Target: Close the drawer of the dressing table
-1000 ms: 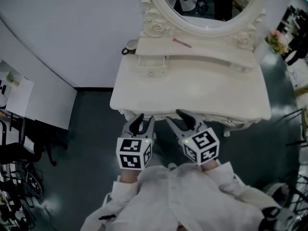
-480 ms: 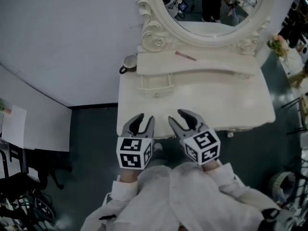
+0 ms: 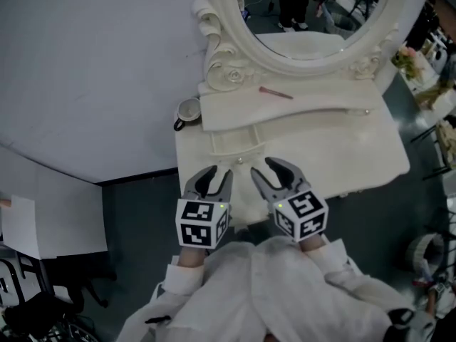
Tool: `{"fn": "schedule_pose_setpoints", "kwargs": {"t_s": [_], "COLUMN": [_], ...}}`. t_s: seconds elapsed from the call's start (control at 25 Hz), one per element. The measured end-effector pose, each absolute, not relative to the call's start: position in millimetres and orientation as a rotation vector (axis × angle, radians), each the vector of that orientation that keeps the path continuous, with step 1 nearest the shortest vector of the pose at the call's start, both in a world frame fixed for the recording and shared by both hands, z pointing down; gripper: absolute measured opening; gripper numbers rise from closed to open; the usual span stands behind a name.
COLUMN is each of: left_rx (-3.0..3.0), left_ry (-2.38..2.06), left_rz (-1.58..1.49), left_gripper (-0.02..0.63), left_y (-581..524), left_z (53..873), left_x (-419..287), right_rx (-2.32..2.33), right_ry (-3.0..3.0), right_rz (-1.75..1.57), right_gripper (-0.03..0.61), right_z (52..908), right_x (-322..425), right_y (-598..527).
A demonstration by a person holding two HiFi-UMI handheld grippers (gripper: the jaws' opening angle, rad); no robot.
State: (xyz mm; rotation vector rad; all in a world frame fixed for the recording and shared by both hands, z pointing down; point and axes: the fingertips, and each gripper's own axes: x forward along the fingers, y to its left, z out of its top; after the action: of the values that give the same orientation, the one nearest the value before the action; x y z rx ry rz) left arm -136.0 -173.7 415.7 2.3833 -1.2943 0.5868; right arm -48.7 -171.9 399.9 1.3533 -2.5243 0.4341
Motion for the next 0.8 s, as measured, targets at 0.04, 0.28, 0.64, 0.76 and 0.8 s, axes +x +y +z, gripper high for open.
{"fn": "schedule_pose_setpoints", "kwargs": {"t_s": [0.04, 0.28, 0.64, 0.76, 0.8], "left_rx": [2.392, 2.420, 2.400, 2.392, 2.387], "left_ry": [-1.281, -1.228, -1.154, -1.131, -1.129], "left_rz": [0.589, 0.595, 0.585, 0.586, 0.588], "left_gripper": [0.120, 0.120, 0.120, 0.120, 0.120], "left_y": [-178, -193, -192, -188, -187], "left_z": [417, 422, 441, 446, 448], "left_x": [-137, -144, -138, -136, -136], "right_rx": [1.367, 1.419, 1.454, 1.443, 1.431], "right_ry": [-2.519, -2.488, -2.414, -2.405, -2.405], "right_rz": [0.434, 0.433, 0.461, 0.463, 0.460], "right_gripper": [0.140, 0.140, 0.140, 0.140, 0.140], "right_z": [400, 403, 413, 416, 416], "right_x": [-50, -57, -45, -46, -47], "right_y": [-176, -187, -180, -178, -178]}}
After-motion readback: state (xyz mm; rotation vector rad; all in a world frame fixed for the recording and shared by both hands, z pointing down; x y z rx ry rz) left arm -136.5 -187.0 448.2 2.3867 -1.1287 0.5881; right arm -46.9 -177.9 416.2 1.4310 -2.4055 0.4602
